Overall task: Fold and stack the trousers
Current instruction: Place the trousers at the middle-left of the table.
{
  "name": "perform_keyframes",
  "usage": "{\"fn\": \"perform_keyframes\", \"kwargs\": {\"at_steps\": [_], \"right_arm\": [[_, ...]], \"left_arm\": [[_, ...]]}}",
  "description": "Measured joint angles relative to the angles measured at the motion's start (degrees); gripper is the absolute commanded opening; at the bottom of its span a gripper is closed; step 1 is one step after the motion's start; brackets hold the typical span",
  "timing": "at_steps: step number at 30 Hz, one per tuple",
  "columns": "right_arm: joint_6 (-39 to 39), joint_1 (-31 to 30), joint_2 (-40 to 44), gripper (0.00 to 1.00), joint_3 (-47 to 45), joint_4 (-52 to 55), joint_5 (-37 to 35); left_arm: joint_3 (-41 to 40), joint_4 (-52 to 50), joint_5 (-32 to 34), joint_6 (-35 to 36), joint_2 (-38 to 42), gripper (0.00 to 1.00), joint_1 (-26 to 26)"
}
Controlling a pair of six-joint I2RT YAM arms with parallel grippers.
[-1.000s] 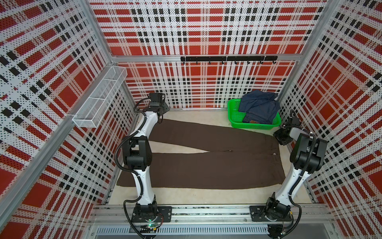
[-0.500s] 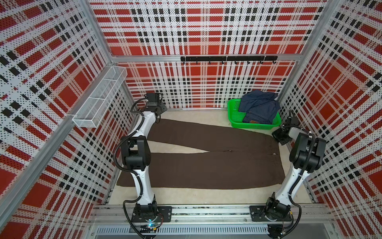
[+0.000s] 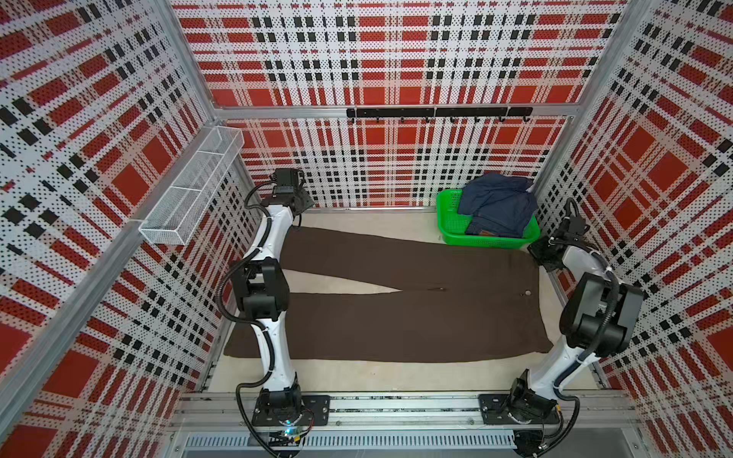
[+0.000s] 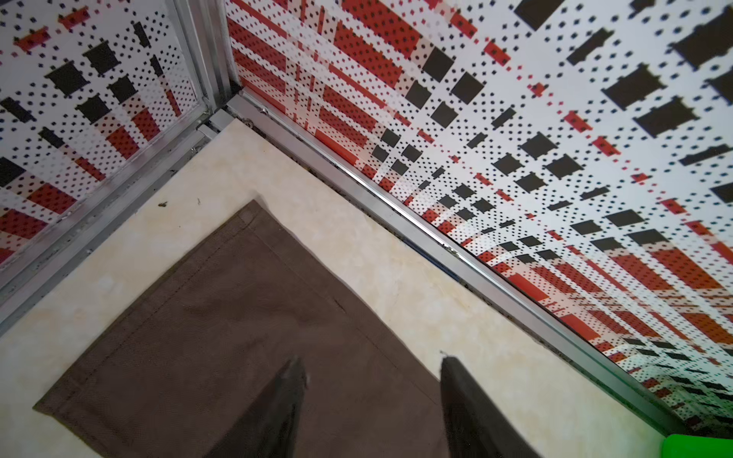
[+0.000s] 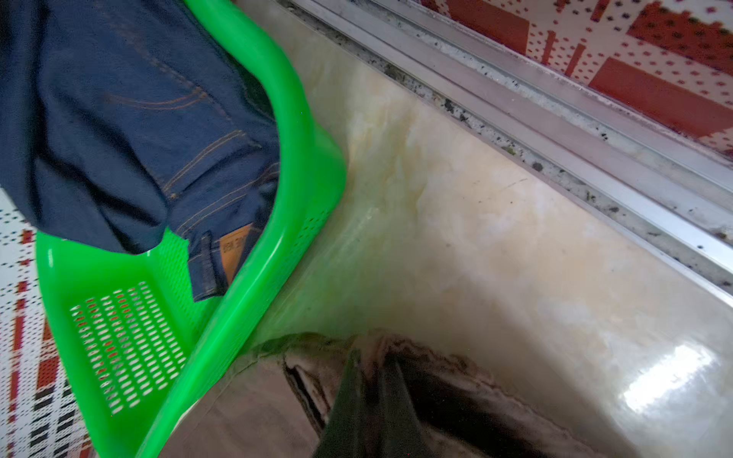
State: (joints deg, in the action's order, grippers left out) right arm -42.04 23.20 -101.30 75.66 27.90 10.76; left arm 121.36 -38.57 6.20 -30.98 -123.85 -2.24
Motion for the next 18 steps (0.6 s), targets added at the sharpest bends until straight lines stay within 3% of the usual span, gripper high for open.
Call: {"fn": "perform_keyframes", "kwargs": {"at_steps": [8, 18], "right_arm": [[1.31, -0.11, 7.87, 0.00, -9.16, -0.79, 2.19], [3.41, -1.84, 12.11, 0.00, -11.54, -0.63, 3.98]], "left_arm": [[13.94, -9.79, -0.66, 0.68, -12.04, 0.60, -0.46], [17.64, -11.61, 0.98, -0.24, -19.89, 0.55, -3.32]]}}
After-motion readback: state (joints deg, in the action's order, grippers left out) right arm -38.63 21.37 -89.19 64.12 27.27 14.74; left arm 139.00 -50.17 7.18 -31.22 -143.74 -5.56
